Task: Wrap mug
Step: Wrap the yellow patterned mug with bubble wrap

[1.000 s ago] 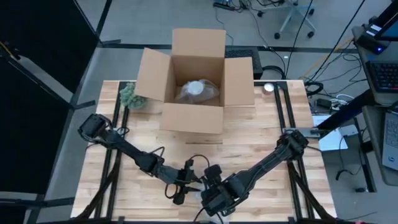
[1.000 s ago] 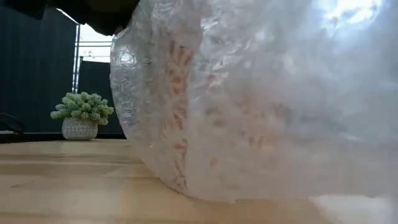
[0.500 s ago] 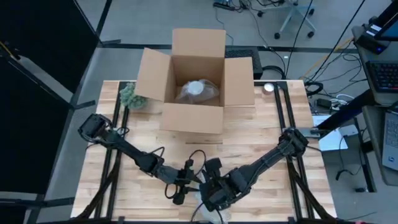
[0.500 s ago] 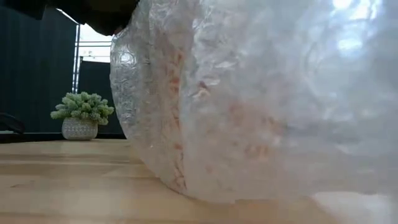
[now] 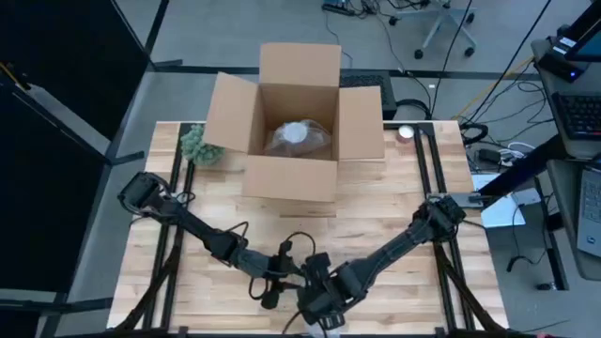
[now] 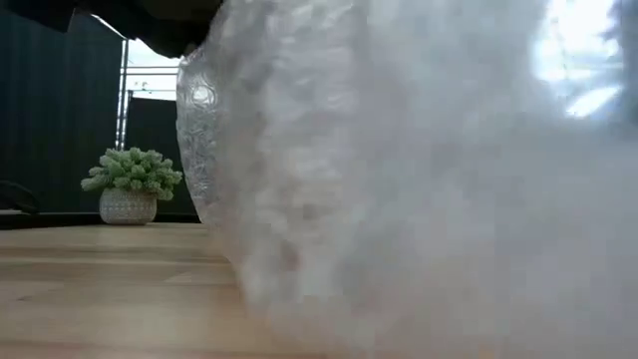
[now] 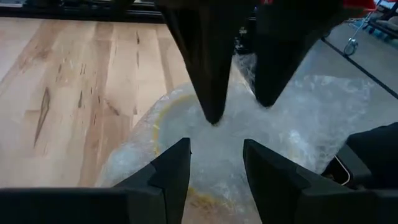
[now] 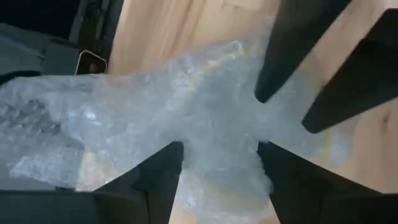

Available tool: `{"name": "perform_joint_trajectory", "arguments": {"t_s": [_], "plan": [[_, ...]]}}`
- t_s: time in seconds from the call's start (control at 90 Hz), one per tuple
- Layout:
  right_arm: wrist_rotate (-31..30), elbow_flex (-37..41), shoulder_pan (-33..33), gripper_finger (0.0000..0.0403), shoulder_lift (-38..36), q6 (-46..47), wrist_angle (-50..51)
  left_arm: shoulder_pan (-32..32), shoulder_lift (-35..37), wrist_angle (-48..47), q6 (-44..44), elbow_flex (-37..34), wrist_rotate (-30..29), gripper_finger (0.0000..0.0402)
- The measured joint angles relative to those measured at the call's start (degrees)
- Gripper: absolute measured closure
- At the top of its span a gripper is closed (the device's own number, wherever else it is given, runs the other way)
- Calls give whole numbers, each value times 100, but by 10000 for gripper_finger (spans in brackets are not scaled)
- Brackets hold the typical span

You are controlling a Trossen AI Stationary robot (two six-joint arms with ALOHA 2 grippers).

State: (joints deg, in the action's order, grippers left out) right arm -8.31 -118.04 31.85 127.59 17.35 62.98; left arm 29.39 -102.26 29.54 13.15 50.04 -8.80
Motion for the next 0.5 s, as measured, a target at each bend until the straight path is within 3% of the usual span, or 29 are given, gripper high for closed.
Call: {"name": "perform_joint_trajectory", "arguments": {"t_s": [0.5], "plan": [[508,346,-191,204,156,101,-637,2,-4,15,0,-7,20,263]]}}
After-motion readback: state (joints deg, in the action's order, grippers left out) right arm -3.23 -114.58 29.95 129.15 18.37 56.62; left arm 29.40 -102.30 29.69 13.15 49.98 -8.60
